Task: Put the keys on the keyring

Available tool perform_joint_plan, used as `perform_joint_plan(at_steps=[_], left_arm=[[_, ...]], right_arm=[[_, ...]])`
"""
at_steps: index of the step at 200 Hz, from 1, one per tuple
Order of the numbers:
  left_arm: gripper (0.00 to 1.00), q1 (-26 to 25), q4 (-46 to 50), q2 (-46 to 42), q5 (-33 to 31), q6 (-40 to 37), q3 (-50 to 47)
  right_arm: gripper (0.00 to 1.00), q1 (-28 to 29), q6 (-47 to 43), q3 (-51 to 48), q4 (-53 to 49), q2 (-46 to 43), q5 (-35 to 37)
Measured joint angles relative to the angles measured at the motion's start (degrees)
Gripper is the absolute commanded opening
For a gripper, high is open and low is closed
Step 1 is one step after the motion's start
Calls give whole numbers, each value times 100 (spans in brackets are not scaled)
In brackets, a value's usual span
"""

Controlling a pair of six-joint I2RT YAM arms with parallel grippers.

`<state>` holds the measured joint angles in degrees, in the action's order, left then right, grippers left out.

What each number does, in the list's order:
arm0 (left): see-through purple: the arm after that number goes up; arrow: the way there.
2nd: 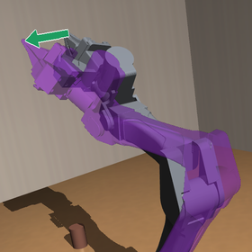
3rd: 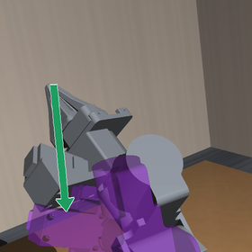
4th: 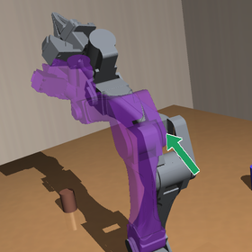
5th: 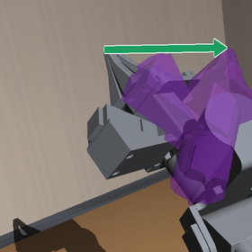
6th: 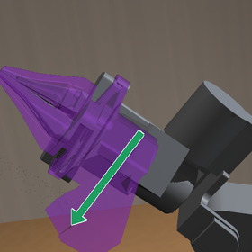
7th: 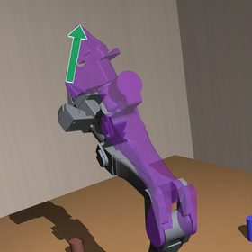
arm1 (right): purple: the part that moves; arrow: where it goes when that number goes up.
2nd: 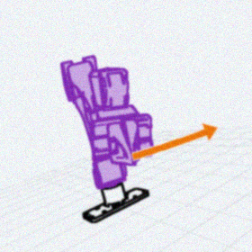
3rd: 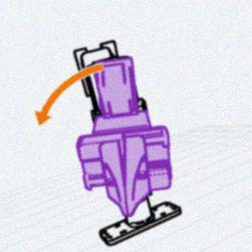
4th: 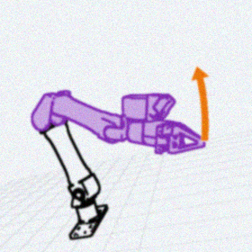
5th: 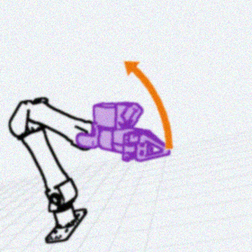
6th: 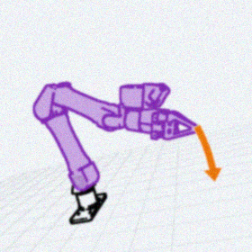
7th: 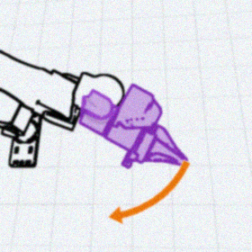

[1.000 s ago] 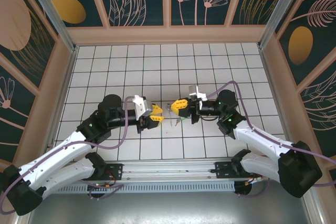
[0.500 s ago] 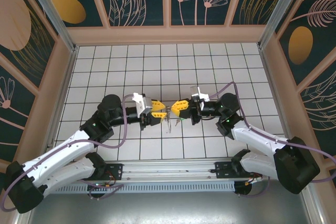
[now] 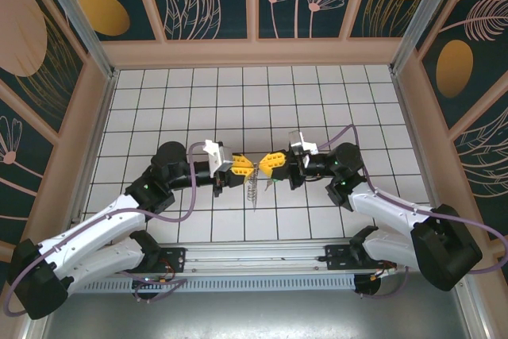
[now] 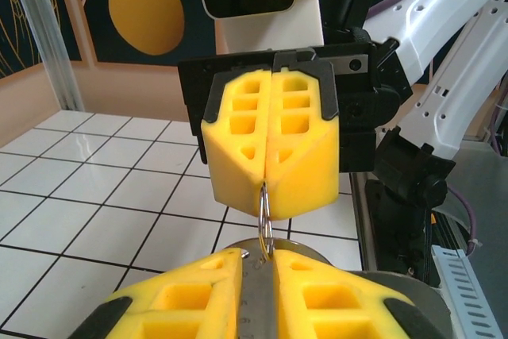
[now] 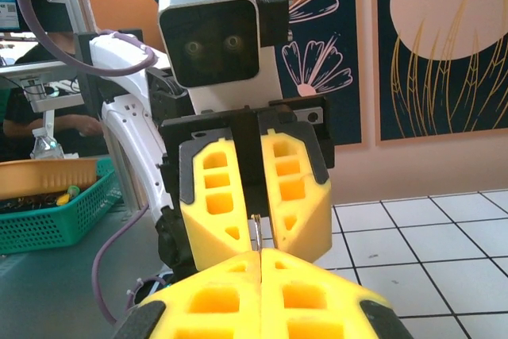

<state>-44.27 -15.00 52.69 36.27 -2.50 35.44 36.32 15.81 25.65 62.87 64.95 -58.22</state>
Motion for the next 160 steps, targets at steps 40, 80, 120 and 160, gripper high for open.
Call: perform_joint_plan(at_steps=[40, 80, 120, 160], left_arm=[[14, 0, -24, 9, 59, 2, 0], [1, 0, -94, 9, 83, 50, 0], [0, 0, -107, 9, 76, 52, 0], [0, 0, 249, 9, -44, -111, 109]], right_arm=[[0, 0, 87, -2, 125, 149, -28], [0, -2, 131, -42, 227, 186, -39], [0, -22, 177, -68, 332, 188, -42], [29, -24, -4, -42, -153, 146, 35]])
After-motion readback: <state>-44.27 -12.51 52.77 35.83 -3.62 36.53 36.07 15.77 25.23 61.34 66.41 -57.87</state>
